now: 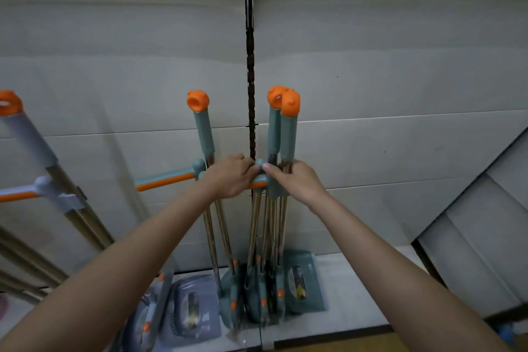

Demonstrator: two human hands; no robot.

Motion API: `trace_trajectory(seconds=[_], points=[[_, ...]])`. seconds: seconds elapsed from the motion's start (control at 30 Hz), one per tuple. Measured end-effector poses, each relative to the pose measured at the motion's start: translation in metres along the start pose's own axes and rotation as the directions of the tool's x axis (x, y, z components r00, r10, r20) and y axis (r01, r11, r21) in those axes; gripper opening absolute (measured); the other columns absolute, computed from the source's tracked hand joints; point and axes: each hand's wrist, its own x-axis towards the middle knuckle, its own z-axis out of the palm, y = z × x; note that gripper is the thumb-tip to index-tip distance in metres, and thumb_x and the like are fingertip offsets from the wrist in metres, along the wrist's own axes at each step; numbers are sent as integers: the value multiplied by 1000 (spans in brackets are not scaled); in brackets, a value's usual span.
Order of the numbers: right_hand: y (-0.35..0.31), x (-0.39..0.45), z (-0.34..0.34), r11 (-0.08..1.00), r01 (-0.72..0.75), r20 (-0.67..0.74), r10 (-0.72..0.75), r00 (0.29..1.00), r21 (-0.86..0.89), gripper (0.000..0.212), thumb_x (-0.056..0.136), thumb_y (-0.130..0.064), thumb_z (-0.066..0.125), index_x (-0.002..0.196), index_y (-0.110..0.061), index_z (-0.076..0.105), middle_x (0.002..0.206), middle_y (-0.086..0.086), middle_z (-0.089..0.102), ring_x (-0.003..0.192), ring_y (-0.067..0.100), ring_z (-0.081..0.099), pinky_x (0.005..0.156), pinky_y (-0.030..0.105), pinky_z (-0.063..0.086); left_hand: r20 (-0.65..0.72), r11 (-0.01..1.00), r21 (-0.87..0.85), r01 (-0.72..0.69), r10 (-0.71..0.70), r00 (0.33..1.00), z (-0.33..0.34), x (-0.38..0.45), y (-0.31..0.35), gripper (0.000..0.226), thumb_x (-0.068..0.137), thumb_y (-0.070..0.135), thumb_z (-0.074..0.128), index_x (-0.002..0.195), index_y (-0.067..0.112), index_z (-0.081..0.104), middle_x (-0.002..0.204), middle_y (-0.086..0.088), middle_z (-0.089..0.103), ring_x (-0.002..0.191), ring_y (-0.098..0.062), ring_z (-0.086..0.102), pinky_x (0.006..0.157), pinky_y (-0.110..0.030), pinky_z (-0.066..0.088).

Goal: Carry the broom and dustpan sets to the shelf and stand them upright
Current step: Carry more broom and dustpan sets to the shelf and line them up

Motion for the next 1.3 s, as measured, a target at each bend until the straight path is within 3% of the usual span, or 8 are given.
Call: trace_trajectory(seconds=[0.07, 0.2, 0.3, 0.5, 0.6, 0.8, 1.03, 1.3], points=[[-1, 1, 0, 999, 28, 23, -27, 999, -42, 52, 87, -55, 50, 109, -10, 62, 102, 7, 65, 93, 20, 61, 78, 32, 54, 53, 997, -77, 21, -17, 998, -2, 5, -1, 32, 95, 44, 31, 88, 19, 50, 92, -9, 58, 83, -22, 54, 73, -35, 39], [8, 6, -16, 994, -52, 3, 52, 999, 99, 40, 90, -46, 51, 108, -11, 61, 101, 8, 63, 95, 26, 63, 79, 46, 59, 20, 997, -72, -3, 5, 1000, 0, 15, -1, 45, 91, 54, 35, 113, 19, 52, 101, -8, 62, 96, -27, 59, 74, -32, 39], [25, 12, -44, 952, -147, -98, 179, 979, 268, 21, 90, -34, 57, 87, -13, 61, 96, 13, 62, 90, 27, 62, 71, 50, 59, -79, 985, -170, -12, -2, 997, 0, 22, 5, 40, 87, 58, 39, 106, 26, 53, 88, -6, 64, 82, -23, 61, 64, -30, 42], [59, 14, -113, 901, -173, -255, 290, 922, 398, 17, 88, -18, 56, 72, -15, 57, 94, 20, 58, 90, 37, 62, 41, 37, 56, -183, 976, -208, -64, 25, 983, -3, 33, 12, 32, 88, 55, 40, 102, 29, 51, 75, 0, 58, 70, -19, 56, 57, -28, 42], [68, 19, -126, 915, -170, -275, 280, 920, 365, 14, 86, -17, 56, 73, -13, 57, 92, 20, 58, 94, 41, 64, 42, 37, 58, -202, 979, -190, -76, 37, 979, -3, 34, 20, 34, 89, 54, 40, 105, 27, 51, 81, -4, 61, 73, -21, 58, 59, -30, 44], [84, 23, -141, 941, -168, -255, 247, 935, 295, 11, 84, -17, 54, 76, -10, 58, 92, 18, 58, 93, 39, 65, 48, 38, 60, -251, 995, -89, -55, 31, 967, 0, 38, 40, 38, 89, 56, 36, 108, 26, 52, 76, 0, 56, 65, -14, 49, 52, -24, 28], [103, 19, -161, 935, -184, -307, 278, 910, 303, 14, 83, -16, 54, 70, -12, 57, 90, 19, 56, 90, 40, 64, 66, 52, 59, -240, 986, -123, -115, 83, 967, 11, 50, 54, 39, 88, 59, 36, 107, 29, 51, 86, -5, 65, 77, -22, 59, 67, -36, 47], [117, 20, -165, 926, -198, -321, 303, 897, 320, 13, 83, -16, 54, 71, -13, 58, 90, 18, 57, 99, 41, 63, 69, 53, 59, -181, 984, -65, -164, 150, 972, 28, 63, 75, 34, 91, 53, 36, 106, 25, 50, 58, 9, 45, 54, -11, 46, 51, -26, 36]])
